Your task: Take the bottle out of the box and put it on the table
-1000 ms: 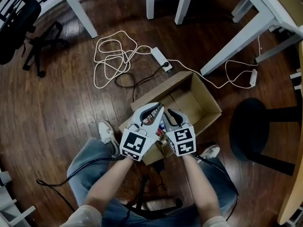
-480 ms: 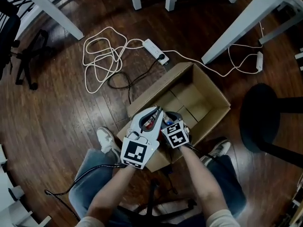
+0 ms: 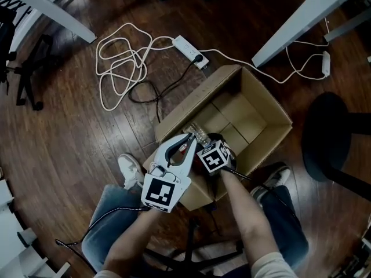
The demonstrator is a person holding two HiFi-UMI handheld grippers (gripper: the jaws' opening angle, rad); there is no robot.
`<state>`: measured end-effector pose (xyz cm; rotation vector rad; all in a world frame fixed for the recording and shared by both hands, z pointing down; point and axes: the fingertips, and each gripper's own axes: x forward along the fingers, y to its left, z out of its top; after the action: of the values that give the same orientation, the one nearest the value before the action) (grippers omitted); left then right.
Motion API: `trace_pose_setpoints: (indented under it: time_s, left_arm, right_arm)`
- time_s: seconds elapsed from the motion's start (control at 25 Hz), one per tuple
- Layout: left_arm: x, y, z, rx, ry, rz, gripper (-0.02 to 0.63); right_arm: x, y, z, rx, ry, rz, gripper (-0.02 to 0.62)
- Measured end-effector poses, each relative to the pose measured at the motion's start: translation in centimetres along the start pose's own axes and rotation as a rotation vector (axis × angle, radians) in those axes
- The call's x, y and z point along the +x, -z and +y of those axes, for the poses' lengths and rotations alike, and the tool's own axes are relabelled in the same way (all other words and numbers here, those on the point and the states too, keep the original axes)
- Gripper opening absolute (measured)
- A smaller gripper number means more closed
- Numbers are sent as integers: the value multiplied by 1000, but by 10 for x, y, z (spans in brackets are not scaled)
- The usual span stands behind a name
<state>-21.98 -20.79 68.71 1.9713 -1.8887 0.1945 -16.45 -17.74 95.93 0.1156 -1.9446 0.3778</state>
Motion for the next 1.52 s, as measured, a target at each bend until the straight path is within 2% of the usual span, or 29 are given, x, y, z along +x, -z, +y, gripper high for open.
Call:
trace_pose_setpoints:
  time_s: [0.08, 0.28, 0.52, 0.6, 0.72, 0.84, 0.96, 1.08, 1.16, 1.24, 1.52]
  left_arm:
    - [0, 1, 2, -1, -2, 0, 6]
    - [0, -2, 5, -10, -7, -3, 6]
    - [-3, -7, 18, -17, -38, -15, 6]
    - [-4, -9, 17, -14, -35, -21, 6]
    - [-4, -11, 16, -12, -32, -29, 6]
    - [-4, -9, 17, -12, -34, -23, 6]
    - [-4, -6, 18, -12, -35, -14, 6]
    - [-3, -1, 17, -7, -29, -6, 6]
    - [-2, 0, 16, -7, -24, -1, 6]
    - [-1, 1, 15, -6, -21, 3, 6]
    - [-1, 4, 16, -7, -27, 9, 6]
  right_arm:
    - [4, 3, 1, 28, -10, 6, 262]
    - [-1, 10, 2, 37, -1, 18, 270]
    - [-19, 14, 20, -64, -6, 24, 250]
    - [-18, 19, 14, -56, 28, 50, 231]
    - [-11, 34, 2, 14, 56, 139, 222]
    - [-3, 53, 2, 21, 49, 239, 275]
    - [1, 55, -1, 33, 37, 250, 270]
    - [5, 56, -4, 43, 6, 246, 308]
    - [8, 56, -6, 29, -15, 246, 325]
    - [10, 55, -7, 13, -26, 243, 316]
    - [20, 55, -10, -159, 36, 231, 318]
